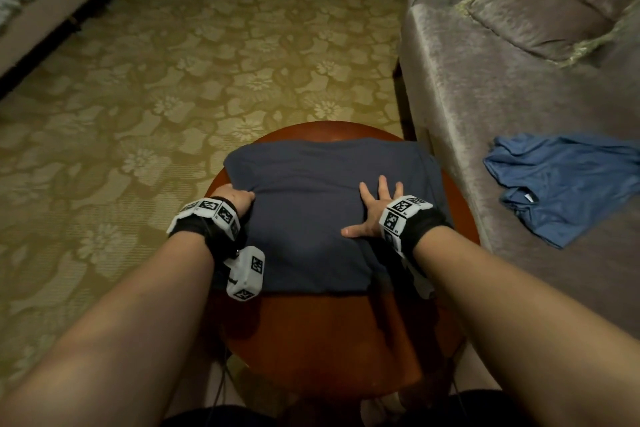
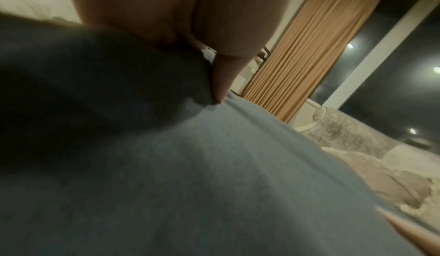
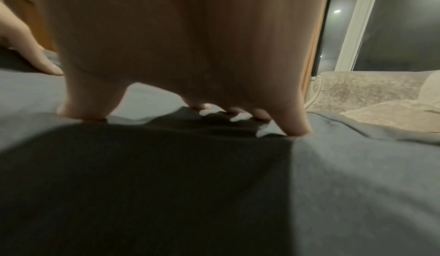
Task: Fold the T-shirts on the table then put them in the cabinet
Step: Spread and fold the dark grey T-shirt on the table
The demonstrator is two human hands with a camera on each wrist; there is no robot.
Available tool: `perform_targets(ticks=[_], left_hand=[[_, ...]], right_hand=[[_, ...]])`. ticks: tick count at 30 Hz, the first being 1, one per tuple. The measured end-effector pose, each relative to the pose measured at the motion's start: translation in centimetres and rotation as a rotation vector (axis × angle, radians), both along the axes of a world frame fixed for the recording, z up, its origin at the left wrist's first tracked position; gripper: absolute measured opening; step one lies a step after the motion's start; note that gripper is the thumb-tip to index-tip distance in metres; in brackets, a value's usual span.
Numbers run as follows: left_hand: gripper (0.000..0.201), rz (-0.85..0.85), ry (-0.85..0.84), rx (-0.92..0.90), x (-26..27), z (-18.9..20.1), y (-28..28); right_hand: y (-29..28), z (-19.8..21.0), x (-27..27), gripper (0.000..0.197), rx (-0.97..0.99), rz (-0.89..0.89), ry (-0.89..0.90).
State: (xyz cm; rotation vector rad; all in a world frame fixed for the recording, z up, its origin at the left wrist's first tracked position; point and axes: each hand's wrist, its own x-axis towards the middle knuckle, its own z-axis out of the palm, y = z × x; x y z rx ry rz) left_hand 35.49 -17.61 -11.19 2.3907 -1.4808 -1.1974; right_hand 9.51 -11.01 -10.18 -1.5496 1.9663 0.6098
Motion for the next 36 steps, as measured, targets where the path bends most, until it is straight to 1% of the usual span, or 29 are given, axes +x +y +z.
perform_targets(ticks=[4, 6, 7, 8, 9, 10, 11, 12, 13, 14, 15, 16, 17, 18, 19, 20, 21, 23, 25, 27, 29, 31, 32, 33, 36], left_hand=[[0.047, 0.003, 0.034, -0.032, 0.6, 0.0, -0.3], [0.049, 0.056, 0.060, -0.090, 0.8, 0.0, -0.2], [0.056, 0.090, 0.091, -0.144, 0.9, 0.0, 0.1], [0.069, 0.095, 0.114, -0.195, 1.1, -0.1, 0.4], [0.085, 0.064, 0.130, -0.235, 1.2, -0.2, 0.7], [0.095, -0.018, 0.113, -0.242, 1.3, -0.4, 1.1], [0.093, -0.110, 0.087, -0.242, 1.5, -0.6, 1.4], [0.082, -0.182, 0.057, -0.245, 1.6, -0.8, 1.6], [0.065, -0.223, 0.035, -0.263, 1.7, -1.0, 1.6], [0.051, -0.228, 0.021, -0.275, 1.9, -1.0, 1.7], [0.043, -0.212, 0.011, -0.282, 1.9, -0.7, 1.8], [0.041, -0.197, 0.000, -0.273, 1.8, -0.3, 1.8], [0.045, -0.196, -0.003, -0.256, 1.6, 0.1, 1.9], [0.053, -0.199, -0.006, -0.226, 1.4, 0.6, 1.8], [0.061, -0.207, 0.000, -0.198, 1.2, 1.2, 1.9], [0.065, -0.222, 0.003, -0.178, 1.1, 1.9, 1.8], [0.066, -0.243, 0.003, -0.160, 0.9, 2.5, 1.8], [0.065, -0.298, -0.037, -0.154, 0.6, 3.9, 1.8], [0.066, -0.344, -0.088, -0.174, -0.2, 5.3, 1.8], [0.064, -0.389, -0.095, -0.196, -1.6, 6.8, 1.9], [0.064, -0.424, -0.081, -0.227, -3.5, 7.8, 1.8], [0.077, -0.485, -0.091, -0.223, -6.0, 8.7, 1.8], [0.082, -0.516, -0.105, -0.214, -7.7, 9.4, 2.2], [0.082, -0.532, -0.122, -0.203, -9.3, 9.9, 2.6], [0.076, -0.596, -0.128, -0.202, -14.3, 10.5, 3.4]], right_hand=[[-0.3, -0.2, 0.6, 0.120, 0.002, 0.001, 0.045], [-0.5, -0.3, 1.0, 0.120, -0.001, -0.006, 0.057], [-0.6, -0.3, 1.2, 0.121, -0.001, -0.009, 0.057], [-0.7, -0.4, 1.5, 0.121, -0.001, -0.009, 0.055], [-0.8, -0.4, 1.6, 0.121, -0.001, -0.011, 0.051], [-0.8, -0.3, 1.7, 0.120, 0.002, -0.013, 0.041], [-0.8, -0.2, 1.6, 0.119, 0.003, -0.016, 0.028], [-0.7, 0.0, 1.4, 0.116, 0.003, -0.026, 0.004], [-0.7, 0.2, 1.1, 0.113, -0.008, -0.046, -0.034], [-0.5, 0.6, 0.8, 0.108, -0.036, -0.073, -0.081], [-0.4, 0.9, 0.3, 0.101, -0.092, -0.103, -0.127], [-0.2, 1.2, -0.2, 0.092, -0.176, -0.130, -0.164], [0.0, 1.5, -0.9, 0.079, -0.282, -0.162, -0.195], [0.2, 1.8, -1.6, 0.066, -0.386, -0.205, -0.230], [0.4, 1.9, -2.3, 0.053, -0.462, -0.268, -0.270], [0.7, 1.9, -3.0, 0.043, -0.497, -0.343, -0.316], [0.9, 1.7, -3.6, 0.036, -0.503, -0.421, -0.372], [1.3, 1.1, -4.6, 0.028, -0.462, -0.560, -0.523], [1.8, 0.6, -5.0, 0.022, -0.398, -0.642, -0.675], [2.0, 0.3, -5.3, 0.013, -0.344, -0.707, -0.782], [2.0, 0.0, -5.5, 0.016, -0.338, -0.825, -0.899], [2.0, -0.4, -5.9, 0.023, -0.341, -0.955, -1.017], [2.1, -0.5, -6.0, 0.025, -0.344, -0.988, -1.054], [2.3, -0.4, -6.1, 0.027, -0.340, -1.006, -1.075], [2.5, -0.3, -6.5, 0.037, -0.340, -1.019, -1.146]])
